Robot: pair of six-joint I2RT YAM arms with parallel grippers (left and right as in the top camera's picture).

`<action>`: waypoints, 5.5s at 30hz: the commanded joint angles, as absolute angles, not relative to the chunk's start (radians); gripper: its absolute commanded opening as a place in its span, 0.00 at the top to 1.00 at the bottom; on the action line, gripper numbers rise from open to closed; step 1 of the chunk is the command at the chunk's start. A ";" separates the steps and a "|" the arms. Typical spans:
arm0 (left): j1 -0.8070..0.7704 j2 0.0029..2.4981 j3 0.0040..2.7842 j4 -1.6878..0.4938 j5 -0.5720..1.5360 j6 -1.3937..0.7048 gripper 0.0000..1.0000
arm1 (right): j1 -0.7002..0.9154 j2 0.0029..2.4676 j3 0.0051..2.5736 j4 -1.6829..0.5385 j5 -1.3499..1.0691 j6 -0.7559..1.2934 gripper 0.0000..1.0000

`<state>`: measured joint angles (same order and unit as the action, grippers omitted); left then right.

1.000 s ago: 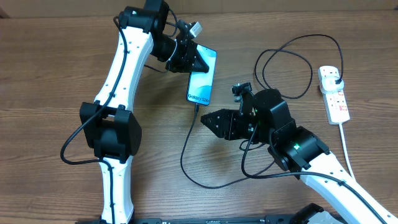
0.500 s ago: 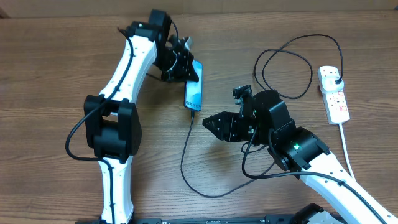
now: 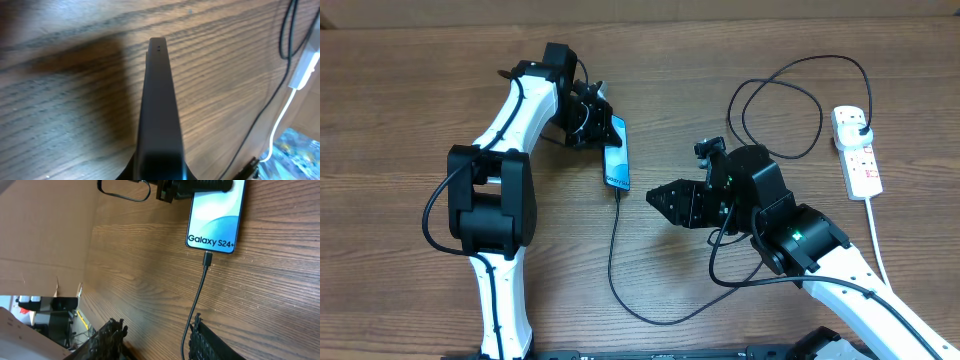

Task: Plug charger to phone and switch on socket
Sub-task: 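Release the plug with the right gripper and lower the phone with the left, then open the left gripper and lift it off the phone, then move the right gripper to the power strip's switch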

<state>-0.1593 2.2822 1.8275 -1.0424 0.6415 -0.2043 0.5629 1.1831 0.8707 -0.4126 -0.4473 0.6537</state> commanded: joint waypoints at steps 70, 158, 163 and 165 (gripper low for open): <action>-0.164 2.269 1.625 -0.897 0.393 -0.262 0.68 | 0.561 1.195 0.876 -0.418 -0.434 0.646 0.55; -0.166 2.027 2.751 -1.538 0.461 -0.179 0.00 | -0.022 1.161 1.236 -1.051 -0.311 0.383 0.96; -0.166 2.028 2.751 -1.538 0.461 -0.179 0.00 | -0.162 1.161 1.321 -1.089 -0.330 0.372 0.96; -0.166 2.028 2.751 -1.538 0.461 -0.180 0.01 | -0.216 1.161 1.331 -1.077 -0.372 0.360 0.96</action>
